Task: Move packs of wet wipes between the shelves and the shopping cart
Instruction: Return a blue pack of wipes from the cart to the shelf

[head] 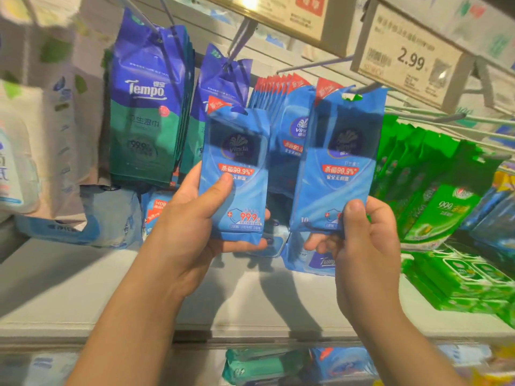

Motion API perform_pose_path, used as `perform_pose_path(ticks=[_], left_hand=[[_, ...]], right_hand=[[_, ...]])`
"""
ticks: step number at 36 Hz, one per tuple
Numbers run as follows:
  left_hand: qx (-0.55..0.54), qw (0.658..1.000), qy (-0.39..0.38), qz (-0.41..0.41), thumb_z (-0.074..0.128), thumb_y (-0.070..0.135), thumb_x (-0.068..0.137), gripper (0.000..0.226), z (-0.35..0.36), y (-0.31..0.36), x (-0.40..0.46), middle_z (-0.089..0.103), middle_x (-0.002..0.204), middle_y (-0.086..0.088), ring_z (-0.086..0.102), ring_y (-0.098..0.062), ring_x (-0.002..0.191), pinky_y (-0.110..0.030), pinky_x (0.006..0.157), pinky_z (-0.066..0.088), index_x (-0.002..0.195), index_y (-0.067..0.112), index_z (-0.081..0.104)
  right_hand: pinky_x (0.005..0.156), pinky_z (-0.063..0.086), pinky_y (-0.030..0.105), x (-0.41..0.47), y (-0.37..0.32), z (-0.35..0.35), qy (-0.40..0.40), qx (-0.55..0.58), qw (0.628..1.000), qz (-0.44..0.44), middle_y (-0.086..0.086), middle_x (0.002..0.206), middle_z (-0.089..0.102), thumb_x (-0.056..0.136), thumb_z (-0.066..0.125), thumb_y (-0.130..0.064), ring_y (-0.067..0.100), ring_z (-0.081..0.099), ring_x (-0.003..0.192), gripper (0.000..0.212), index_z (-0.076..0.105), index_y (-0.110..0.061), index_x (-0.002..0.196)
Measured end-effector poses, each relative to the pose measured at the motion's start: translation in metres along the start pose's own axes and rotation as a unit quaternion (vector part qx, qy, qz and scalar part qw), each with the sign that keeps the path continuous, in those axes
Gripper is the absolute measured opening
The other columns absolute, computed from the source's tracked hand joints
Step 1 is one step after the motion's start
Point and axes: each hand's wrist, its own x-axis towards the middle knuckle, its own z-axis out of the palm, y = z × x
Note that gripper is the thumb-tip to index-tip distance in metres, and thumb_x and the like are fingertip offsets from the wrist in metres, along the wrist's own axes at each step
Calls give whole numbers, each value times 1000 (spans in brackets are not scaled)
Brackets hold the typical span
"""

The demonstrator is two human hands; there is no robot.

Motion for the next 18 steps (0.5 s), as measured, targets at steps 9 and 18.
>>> perform_pose_path(ticks=[9,18], left_hand=[[13,1000,8,11,60,16,93,29,-8,-2,1,76,106,-15,75,-40,86,-52,60,62,119,27,64],[-18,1000,1,9,55,15,98,29,-6,-1,-4,75,112,-17,75,-45,90,-51,59,61,125,24,61]], right_hand=[[46,43,29,20,12,30,-12,-35,996,84,7,84,76,108,41,-32,26,64,48,31,52,-6,94],[47,41,29,29,20,38,-38,-6,985,169,4,75,76,105,44,-40,19,64,46,36,58,-7,103]])
